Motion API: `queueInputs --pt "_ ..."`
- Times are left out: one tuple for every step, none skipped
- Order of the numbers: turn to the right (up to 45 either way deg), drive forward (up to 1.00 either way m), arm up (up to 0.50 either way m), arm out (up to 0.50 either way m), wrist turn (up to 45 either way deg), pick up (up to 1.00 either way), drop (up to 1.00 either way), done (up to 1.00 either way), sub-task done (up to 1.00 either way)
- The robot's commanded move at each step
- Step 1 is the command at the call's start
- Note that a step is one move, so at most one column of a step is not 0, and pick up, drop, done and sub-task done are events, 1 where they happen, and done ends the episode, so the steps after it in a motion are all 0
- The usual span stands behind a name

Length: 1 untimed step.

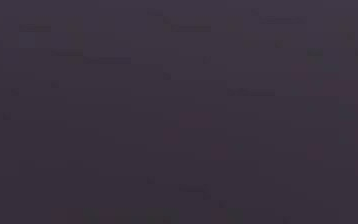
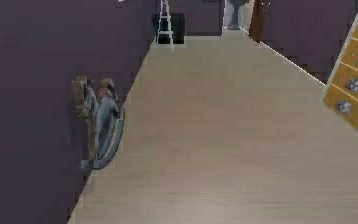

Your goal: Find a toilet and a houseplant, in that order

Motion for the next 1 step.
queueInputs --pt "45.0 0.00 0.00 0.00 0.0 0.00 0.00 0.00 0.00"
